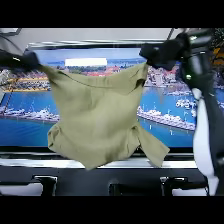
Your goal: Fold the clothes and pants, and hang the long-sleeved shirts on hangers.
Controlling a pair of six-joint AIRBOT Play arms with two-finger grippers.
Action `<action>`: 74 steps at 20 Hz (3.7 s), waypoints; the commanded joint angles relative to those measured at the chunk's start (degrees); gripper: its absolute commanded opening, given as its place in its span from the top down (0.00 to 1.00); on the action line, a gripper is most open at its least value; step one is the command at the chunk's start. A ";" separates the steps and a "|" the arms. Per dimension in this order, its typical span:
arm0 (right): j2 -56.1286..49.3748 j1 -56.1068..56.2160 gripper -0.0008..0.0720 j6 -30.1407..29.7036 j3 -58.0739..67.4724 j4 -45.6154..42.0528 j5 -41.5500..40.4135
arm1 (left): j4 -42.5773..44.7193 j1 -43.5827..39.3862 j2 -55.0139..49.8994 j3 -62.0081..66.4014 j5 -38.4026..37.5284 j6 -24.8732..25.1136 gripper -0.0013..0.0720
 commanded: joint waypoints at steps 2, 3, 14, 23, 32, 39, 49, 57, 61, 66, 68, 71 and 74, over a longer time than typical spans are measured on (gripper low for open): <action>-14.34 -5.42 0.93 -4.33 0.07 16.02 7.10 | -1.46 -2.47 -18.43 0.07 2.99 0.50 0.94; -16.26 -5.44 0.93 -4.48 0.07 17.29 7.93 | -1.46 -3.17 -20.72 0.09 3.82 0.50 0.94; -12.50 -9.99 0.33 -16.06 0.26 19.61 0.28 | -1.44 -1.86 -19.82 5.66 1.18 0.52 0.30; 13.81 -23.06 0.25 -34.49 -22.05 23.65 -22.62 | 3.13 8.39 1.01 -4.26 -20.52 -1.29 0.23; 43.74 -8.20 0.23 -27.85 -85.18 38.62 3.28 | 2.03 8.68 34.18 -50.66 -16.31 -4.24 0.23; 43.17 7.67 0.23 -13.29 -90.42 30.95 23.56 | -0.72 8.68 46.21 -62.66 -16.22 -4.00 0.23; 33.57 8.31 0.90 -12.90 -90.27 39.15 32.59 | -14.10 8.68 46.69 -73.13 -9.70 1.44 0.23; 44.92 8.31 0.93 -9.68 -90.27 39.21 25.88 | -21.24 8.59 44.39 -81.24 -0.70 8.81 0.23; 48.94 8.31 0.93 -7.08 -90.27 39.21 22.77 | -23.23 3.67 39.47 -81.35 4.63 11.72 0.23; 52.17 8.28 0.93 -5.20 -90.27 39.30 19.41 | -23.76 -4.48 31.54 -81.33 13.64 10.21 0.24; 53.83 8.28 0.93 -5.20 -90.27 39.30 18.27 | -24.30 -5.03 30.25 -80.94 14.45 10.23 0.57; 56.72 8.28 0.93 -3.96 -90.27 39.08 16.72 | -24.22 -5.01 30.95 -79.17 13.64 10.88 0.94; 60.94 8.28 0.93 0.35 -89.50 38.62 11.04 | -24.00 -4.85 33.88 -76.35 5.55 10.84 0.94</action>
